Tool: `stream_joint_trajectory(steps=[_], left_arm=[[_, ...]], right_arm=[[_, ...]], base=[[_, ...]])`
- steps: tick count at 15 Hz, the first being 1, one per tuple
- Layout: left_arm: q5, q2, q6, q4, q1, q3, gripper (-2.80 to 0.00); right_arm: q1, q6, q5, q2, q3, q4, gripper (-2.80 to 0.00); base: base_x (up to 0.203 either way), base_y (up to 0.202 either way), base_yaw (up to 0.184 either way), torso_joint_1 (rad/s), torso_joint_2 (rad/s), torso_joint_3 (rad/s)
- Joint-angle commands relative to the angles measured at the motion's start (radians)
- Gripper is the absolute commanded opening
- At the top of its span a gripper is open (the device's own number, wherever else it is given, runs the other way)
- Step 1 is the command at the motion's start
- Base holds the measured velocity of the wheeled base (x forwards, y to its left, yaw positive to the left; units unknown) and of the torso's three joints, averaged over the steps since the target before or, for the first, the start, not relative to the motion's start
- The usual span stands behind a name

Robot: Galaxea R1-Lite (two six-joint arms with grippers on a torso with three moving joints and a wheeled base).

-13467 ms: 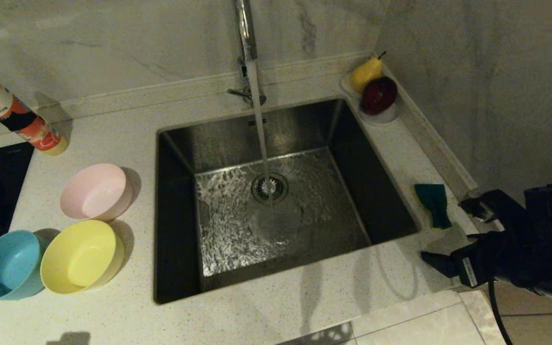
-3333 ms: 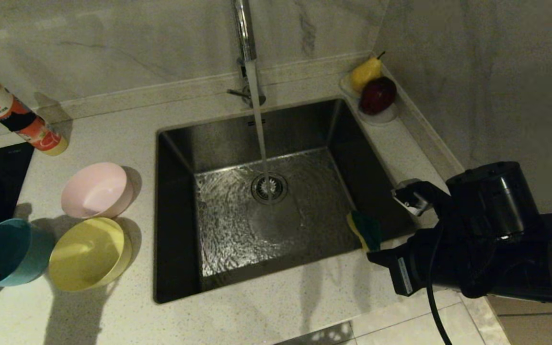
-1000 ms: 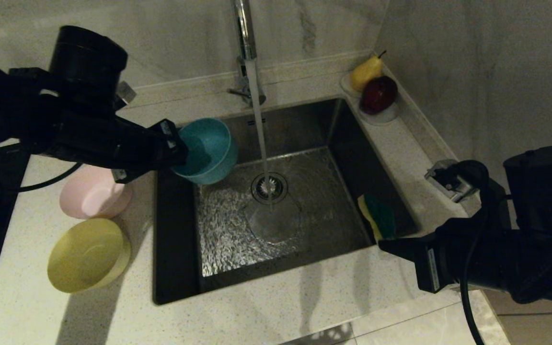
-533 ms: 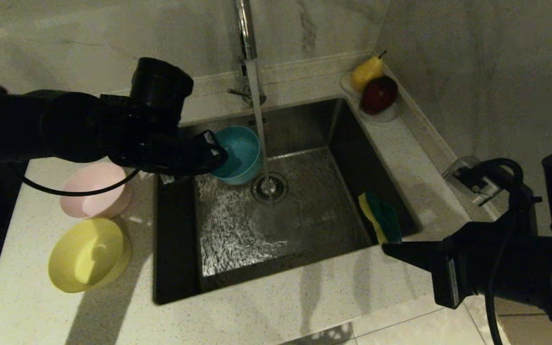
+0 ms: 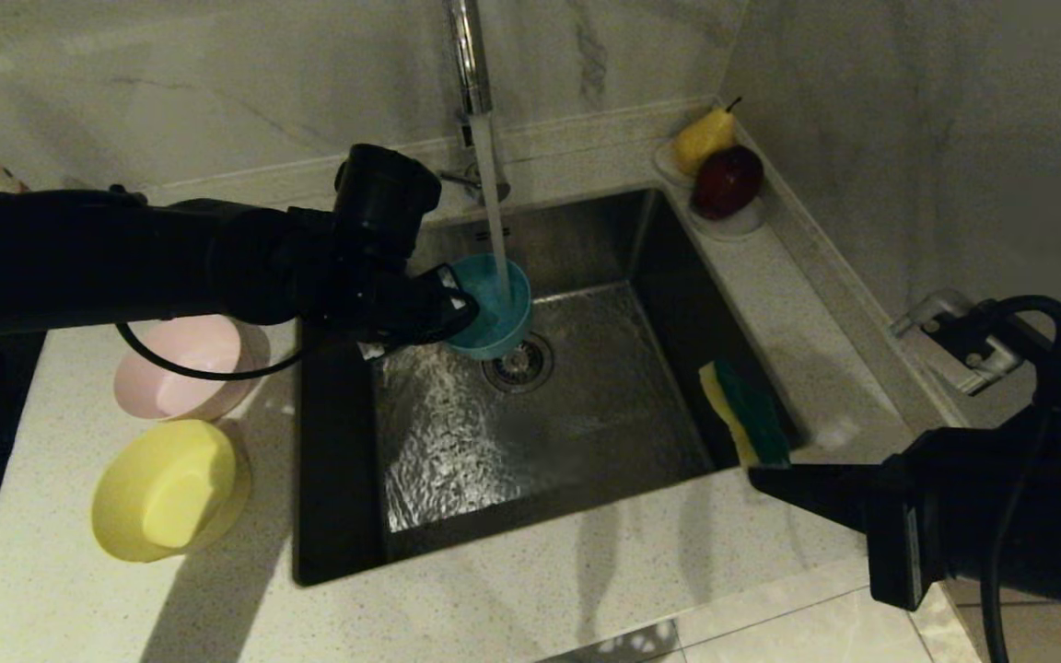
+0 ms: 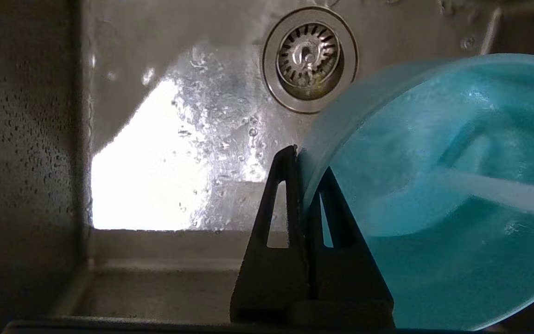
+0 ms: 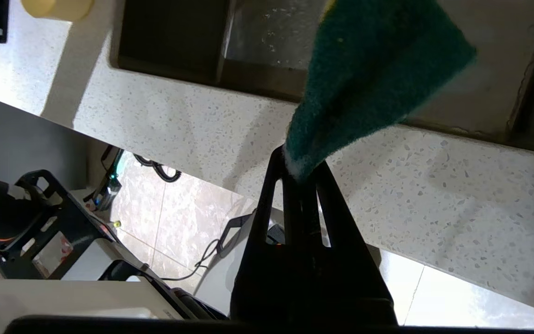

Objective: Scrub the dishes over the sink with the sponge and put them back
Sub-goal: Wash the bowl

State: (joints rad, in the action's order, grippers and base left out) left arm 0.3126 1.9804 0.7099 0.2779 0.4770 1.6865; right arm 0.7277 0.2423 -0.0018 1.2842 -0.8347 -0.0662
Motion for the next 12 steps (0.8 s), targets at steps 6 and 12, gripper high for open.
stream_joint_trajectory(steps=[6, 12], left_arm=[[0.000, -0.015, 0.019, 0.009, 0.002, -0.007, -2.80], [0.000, -0.086, 0.013, 0.009, 0.008, -0.071, -2.80]], right_arm=[[-0.001, 0.003, 0.002, -0.006, 0.011, -0.001, -2.80], [-0.001, 0.003, 0.002, -0.008, 0.017, -0.006, -2.80]], base=[[0.000, 0.000, 0.000, 0.000, 0.00, 0.000], [0.000, 0.000, 0.000, 0.000, 0.00, 0.000]])
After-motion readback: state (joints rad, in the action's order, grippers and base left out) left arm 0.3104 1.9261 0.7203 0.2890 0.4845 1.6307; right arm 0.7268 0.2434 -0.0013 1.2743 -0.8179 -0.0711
